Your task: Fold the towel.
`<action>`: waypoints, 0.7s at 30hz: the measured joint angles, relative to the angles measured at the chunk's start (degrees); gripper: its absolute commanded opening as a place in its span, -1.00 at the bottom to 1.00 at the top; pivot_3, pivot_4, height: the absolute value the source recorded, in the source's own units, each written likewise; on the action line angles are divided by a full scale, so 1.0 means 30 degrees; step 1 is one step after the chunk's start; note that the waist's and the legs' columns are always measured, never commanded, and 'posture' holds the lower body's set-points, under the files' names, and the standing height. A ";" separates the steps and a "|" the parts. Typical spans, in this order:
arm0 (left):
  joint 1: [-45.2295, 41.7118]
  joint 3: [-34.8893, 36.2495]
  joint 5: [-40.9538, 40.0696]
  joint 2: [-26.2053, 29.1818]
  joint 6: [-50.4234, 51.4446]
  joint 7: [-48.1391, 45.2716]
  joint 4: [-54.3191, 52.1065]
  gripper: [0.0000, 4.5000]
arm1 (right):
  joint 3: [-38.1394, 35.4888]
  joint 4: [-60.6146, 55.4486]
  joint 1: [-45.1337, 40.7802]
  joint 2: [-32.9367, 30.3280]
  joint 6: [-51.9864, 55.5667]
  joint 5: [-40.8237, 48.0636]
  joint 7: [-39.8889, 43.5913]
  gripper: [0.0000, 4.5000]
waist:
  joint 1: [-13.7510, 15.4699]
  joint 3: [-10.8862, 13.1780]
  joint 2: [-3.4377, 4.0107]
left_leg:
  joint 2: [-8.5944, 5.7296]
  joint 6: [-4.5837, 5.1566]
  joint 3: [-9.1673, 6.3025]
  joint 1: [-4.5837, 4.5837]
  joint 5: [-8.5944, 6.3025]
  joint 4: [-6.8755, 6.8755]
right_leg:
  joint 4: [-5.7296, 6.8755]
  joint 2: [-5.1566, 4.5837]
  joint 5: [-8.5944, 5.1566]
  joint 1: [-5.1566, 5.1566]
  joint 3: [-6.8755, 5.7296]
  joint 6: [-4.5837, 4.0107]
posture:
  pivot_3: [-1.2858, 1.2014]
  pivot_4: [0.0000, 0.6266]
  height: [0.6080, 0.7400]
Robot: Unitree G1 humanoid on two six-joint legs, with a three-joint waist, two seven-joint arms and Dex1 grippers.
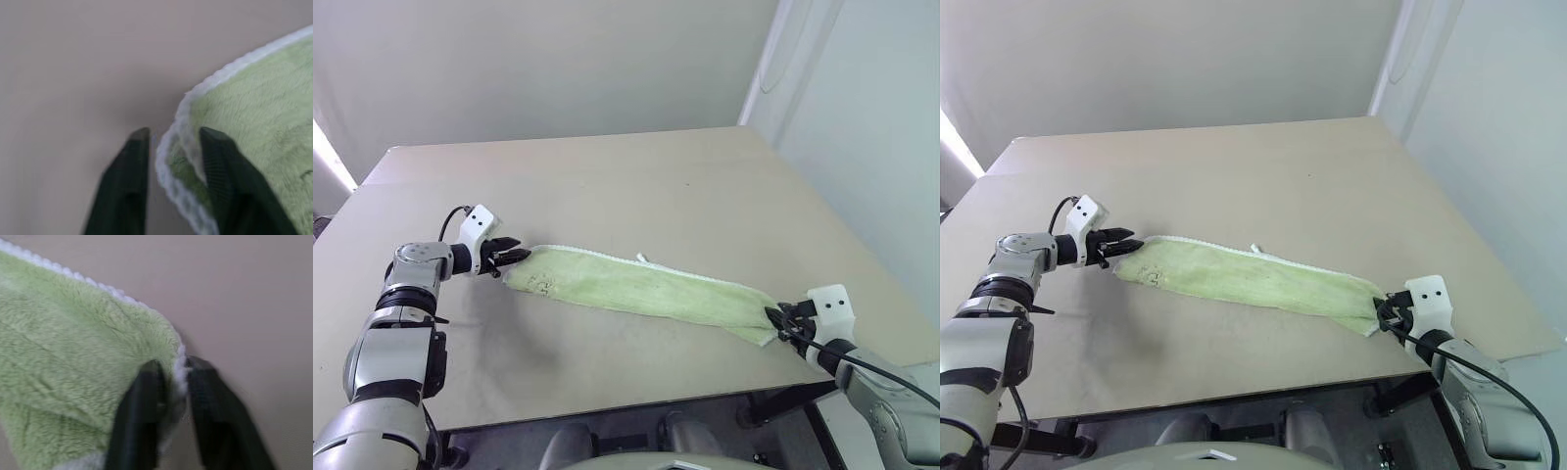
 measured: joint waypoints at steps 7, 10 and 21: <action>-0.0001 0.0273 -0.0004 -0.0016 -0.0319 0.0802 0.0092 1.00 | -0.0048 -0.0031 -0.1409 0.0077 0.0166 0.0031 0.0326 0.99 | -0.0007 0.0000 -0.0001 | -0.0002 0.0000 0.0001 -0.0002 0.0000 0.0000 | 0.0000 0.0003 0.0003 -0.0002 0.0004 0.0001 | 0.03 -1.00 1.00; -0.0006 0.0546 -0.0033 -0.0015 -0.0316 0.1391 0.0120 1.00 | -0.0814 -0.0032 -0.1973 0.0160 0.0479 0.0782 0.0302 0.99 | 0.0009 0.0000 -0.0001 | -0.0002 0.0000 0.0001 0.0000 0.0000 -0.0001 | 0.0003 0.0004 0.0003 -0.0001 0.0009 0.0001 | 0.03 -1.00 1.00; -0.1348 0.1633 -0.1628 -0.0268 0.3088 -0.3633 -0.1261 1.00 | -0.8157 -0.1654 0.1298 0.0729 0.9195 1.9144 -0.3650 0.99 | 0.0003 0.0005 0.0006 | -0.0014 0.0001 -0.0021 -0.0009 0.0000 -0.0033 | -0.0018 -0.0007 -0.0004 0.0017 0.0026 -0.0012 | 0.03 -1.00 1.00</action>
